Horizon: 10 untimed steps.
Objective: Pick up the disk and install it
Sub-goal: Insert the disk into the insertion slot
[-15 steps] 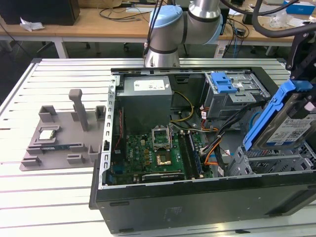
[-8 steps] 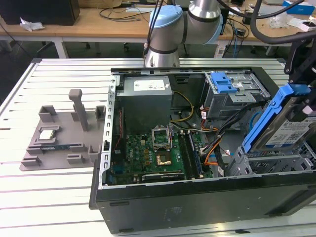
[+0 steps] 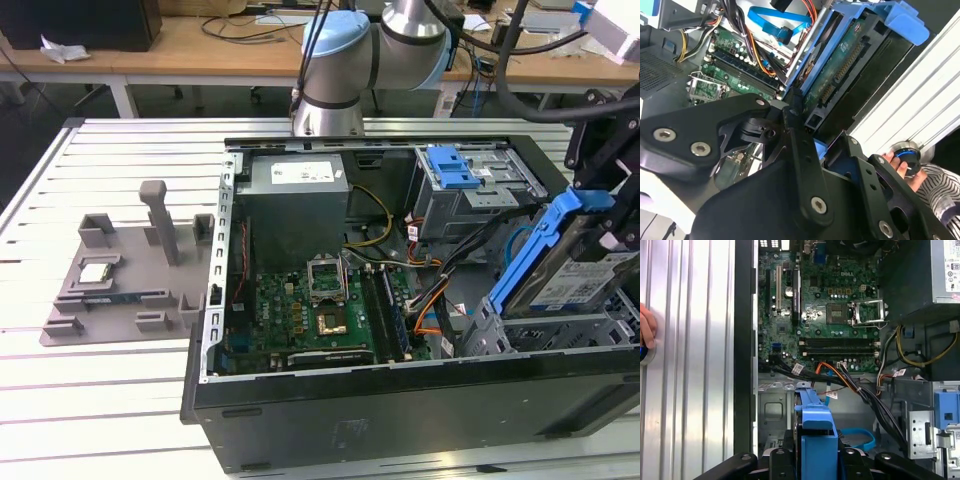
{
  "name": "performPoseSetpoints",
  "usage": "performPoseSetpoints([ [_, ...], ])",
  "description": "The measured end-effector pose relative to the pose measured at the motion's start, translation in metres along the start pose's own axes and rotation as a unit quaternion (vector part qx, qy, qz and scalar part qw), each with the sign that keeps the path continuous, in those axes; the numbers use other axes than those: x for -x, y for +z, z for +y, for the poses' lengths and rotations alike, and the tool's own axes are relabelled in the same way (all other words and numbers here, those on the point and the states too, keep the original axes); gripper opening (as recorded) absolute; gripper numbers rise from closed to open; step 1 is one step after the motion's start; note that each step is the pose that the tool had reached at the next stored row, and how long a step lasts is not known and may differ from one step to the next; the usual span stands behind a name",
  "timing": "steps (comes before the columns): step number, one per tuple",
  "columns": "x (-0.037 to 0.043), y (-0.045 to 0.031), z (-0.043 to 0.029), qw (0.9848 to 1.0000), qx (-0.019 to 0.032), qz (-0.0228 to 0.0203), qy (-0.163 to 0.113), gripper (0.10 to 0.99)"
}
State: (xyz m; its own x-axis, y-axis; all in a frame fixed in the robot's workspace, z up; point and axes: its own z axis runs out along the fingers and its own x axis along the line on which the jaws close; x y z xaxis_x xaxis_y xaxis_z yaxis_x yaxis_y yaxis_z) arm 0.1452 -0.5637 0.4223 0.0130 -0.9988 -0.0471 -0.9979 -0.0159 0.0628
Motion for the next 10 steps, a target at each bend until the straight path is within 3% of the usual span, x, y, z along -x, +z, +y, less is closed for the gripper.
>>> performPoseSetpoints([
  [10, -0.0008, 0.0166, -0.001, 1.0, 0.001, 0.0, 0.0, 0.369],
])
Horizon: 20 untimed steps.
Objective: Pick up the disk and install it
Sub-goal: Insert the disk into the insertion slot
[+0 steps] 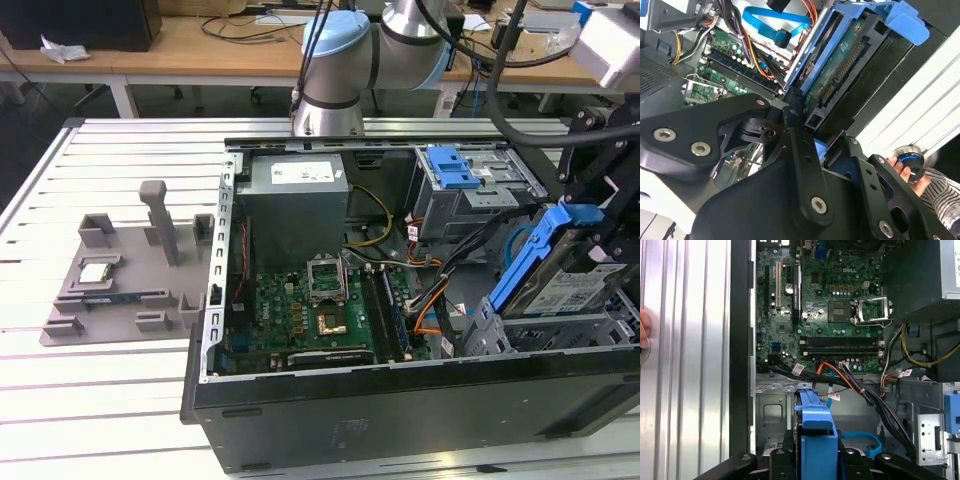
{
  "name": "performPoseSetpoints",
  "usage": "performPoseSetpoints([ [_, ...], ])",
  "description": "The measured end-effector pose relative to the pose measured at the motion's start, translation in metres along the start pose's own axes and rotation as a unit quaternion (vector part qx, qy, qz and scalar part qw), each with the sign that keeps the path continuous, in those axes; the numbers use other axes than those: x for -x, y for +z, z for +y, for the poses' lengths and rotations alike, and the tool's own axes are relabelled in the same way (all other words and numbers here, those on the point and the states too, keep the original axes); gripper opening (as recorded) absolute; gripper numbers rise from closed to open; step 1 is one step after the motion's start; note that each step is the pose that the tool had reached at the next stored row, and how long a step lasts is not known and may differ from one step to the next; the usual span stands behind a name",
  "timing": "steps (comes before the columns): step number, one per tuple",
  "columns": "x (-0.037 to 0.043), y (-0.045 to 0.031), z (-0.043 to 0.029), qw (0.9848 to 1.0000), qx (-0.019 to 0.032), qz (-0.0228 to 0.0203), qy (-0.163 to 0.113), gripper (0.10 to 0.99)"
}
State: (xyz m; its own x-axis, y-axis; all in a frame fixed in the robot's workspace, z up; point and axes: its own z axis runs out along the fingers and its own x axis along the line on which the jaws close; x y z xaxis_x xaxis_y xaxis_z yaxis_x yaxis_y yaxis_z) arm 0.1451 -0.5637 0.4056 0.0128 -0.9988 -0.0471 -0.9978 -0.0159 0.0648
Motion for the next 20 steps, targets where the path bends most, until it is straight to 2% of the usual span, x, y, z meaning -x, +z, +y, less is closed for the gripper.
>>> performPoseSetpoints([
  [8, -0.0007, 0.0147, -0.001, 1.0, 0.0003, 0.0001, 0.0, 0.369],
  [12, -0.0008, 0.0181, -0.0012, 1.0, 0.0003, 0.0001, 0.0, 0.369],
  [17, -0.0008, 0.0188, -0.0012, 1.0, 0.0003, -0.0002, 0.0, 0.38],
  [18, -0.0009, 0.0186, -0.0013, 1.0, 0.0002, 0.0, 0.0, 0.443],
  [20, -0.0009, 0.0187, -0.0012, 1.0, 0.0003, 0.0, 0.0, 0.443],
])
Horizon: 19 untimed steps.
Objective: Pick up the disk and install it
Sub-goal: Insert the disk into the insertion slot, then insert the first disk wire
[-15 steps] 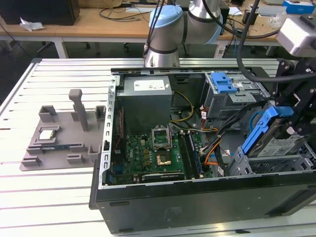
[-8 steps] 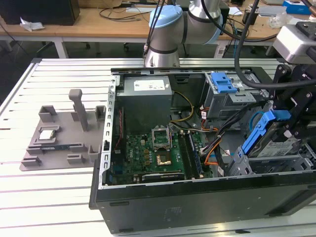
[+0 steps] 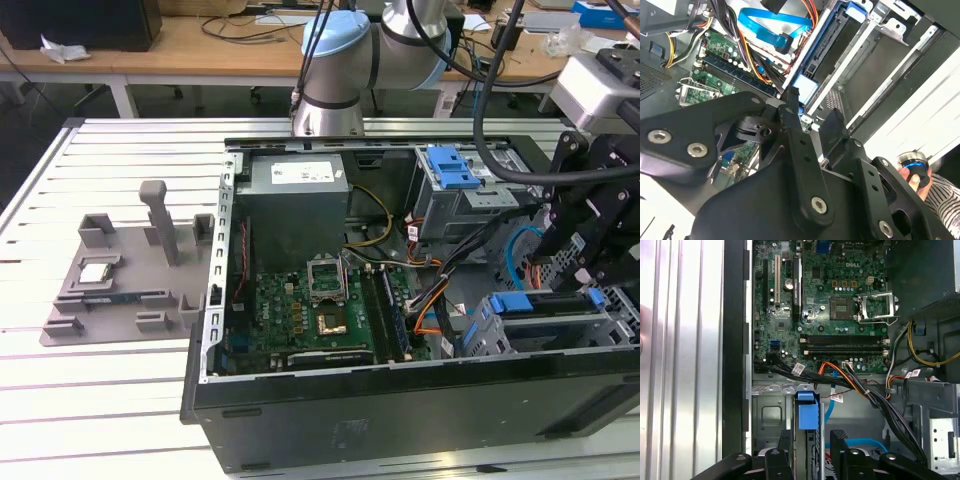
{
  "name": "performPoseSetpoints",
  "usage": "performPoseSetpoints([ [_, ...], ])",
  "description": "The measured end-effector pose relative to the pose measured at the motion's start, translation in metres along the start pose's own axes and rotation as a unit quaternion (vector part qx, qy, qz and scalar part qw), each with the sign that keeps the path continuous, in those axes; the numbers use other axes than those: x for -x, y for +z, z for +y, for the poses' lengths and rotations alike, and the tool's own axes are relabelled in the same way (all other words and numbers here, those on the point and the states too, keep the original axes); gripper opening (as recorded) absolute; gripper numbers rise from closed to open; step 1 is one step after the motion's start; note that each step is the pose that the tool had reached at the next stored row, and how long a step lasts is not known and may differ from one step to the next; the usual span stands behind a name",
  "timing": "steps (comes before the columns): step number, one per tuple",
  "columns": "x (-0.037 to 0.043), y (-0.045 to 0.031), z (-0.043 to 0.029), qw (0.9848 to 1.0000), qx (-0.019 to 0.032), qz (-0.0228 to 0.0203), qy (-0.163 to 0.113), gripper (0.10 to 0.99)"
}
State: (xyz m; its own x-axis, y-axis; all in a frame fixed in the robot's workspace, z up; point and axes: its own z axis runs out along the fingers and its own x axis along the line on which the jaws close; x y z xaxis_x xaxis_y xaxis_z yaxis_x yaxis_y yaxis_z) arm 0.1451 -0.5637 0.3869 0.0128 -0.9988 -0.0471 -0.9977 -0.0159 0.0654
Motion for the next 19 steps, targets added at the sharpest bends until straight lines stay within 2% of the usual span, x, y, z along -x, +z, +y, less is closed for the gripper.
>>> performPoseSetpoints([
  [2, 0.0, 0.0, 0.0, 1.0, 0.0, 0.0, 0.0, 0.427],
  [7, 0.0, 0.0, 0.0, 1.0, 0.0, 0.0, 0.0, 0.118],
  [15, 0.0, 0.0002, -0.0001, 1.0, 0.0, 0.0, 0.0, 0.106],
  [16, 0.0005, 0.0007, -0.0025, 1.0, 0.0, -0.0002, 0.0, 0.106],
  [19, 0.0094, 0.002, -0.0175, 1.0, 0.0004, 0.0, 0.0, 0.106],
])
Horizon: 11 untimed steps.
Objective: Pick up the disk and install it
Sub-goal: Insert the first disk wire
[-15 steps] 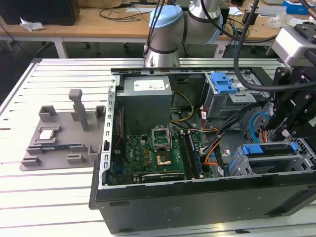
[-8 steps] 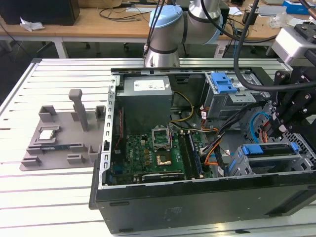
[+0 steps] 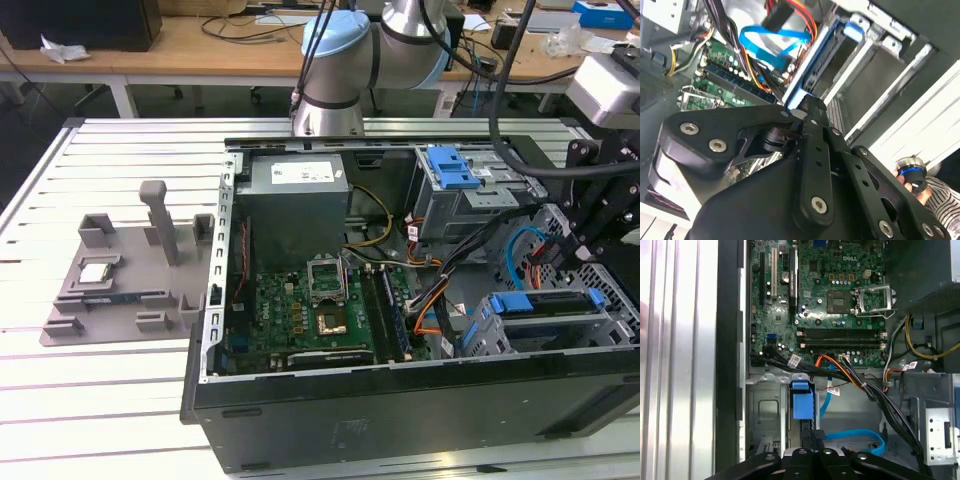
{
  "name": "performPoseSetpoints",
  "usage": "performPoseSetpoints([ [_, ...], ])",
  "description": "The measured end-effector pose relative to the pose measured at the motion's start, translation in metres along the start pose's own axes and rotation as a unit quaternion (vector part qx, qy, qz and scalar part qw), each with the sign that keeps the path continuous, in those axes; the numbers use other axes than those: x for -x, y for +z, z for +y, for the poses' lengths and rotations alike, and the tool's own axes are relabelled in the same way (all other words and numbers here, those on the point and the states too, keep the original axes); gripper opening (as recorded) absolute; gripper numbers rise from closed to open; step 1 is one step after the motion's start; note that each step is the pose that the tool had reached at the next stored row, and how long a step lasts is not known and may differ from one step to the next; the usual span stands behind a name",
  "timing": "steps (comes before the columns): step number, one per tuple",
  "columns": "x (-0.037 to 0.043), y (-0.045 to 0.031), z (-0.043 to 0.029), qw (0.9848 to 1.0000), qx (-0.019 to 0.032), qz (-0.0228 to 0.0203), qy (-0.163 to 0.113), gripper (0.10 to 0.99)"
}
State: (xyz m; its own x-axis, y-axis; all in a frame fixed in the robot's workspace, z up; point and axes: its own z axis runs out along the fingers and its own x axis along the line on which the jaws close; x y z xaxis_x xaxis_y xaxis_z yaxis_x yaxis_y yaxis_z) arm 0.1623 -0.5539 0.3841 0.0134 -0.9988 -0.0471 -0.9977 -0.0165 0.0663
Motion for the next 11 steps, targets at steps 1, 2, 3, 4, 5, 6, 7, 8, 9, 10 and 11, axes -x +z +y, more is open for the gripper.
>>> performPoseSetpoints([
  [1, 0.0028, 0.0003, -0.0043, 1.0, 0.0, 0.0, 0.0, 0.106],
  [2, 0.005, 0.0007, -0.0072, 1.0, 0.0001, 0.0001, 0.0, 0.106],
  [3, 0.008, 0.0013, -0.0109, 1.0, 0.0001, 0.0001, 0.0, 0.106],
  [4, 0.0119, 0.0024, -0.0156, 1.0, 0.0002, 0.0, 0.0, 0.106],
  [5, 0.0142, 0.003, -0.0185, 1.0, 0.0002, 0.0, 0.0, 0.106],
  [6, 0.0166, 0.0036, -0.0213, 1.0, 0.0003, 0.0002, 0.0, 0.106],
  [7, 0.019, 0.0043, -0.0238, 1.0, 0.0003, 0.0002, 0.0, 0.106],
  [8, 0.0217, 0.0051, -0.026, 1.0, 0.0004, 0.0003, 0.0, 0.106],
  [9, 0.0248, 0.006, -0.0283, 1.0, 0.0004, 0.0004, 0.0, 0.106],
  [10, 0.0277, 0.0069, -0.0299, 1.0, 0.0004, 0.0004, 0.0, 0.106],
  [11, 0.0317, 0.0077, -0.0319, 1.0, 0.0004, 0.0008, 0.0, 0.106],
])
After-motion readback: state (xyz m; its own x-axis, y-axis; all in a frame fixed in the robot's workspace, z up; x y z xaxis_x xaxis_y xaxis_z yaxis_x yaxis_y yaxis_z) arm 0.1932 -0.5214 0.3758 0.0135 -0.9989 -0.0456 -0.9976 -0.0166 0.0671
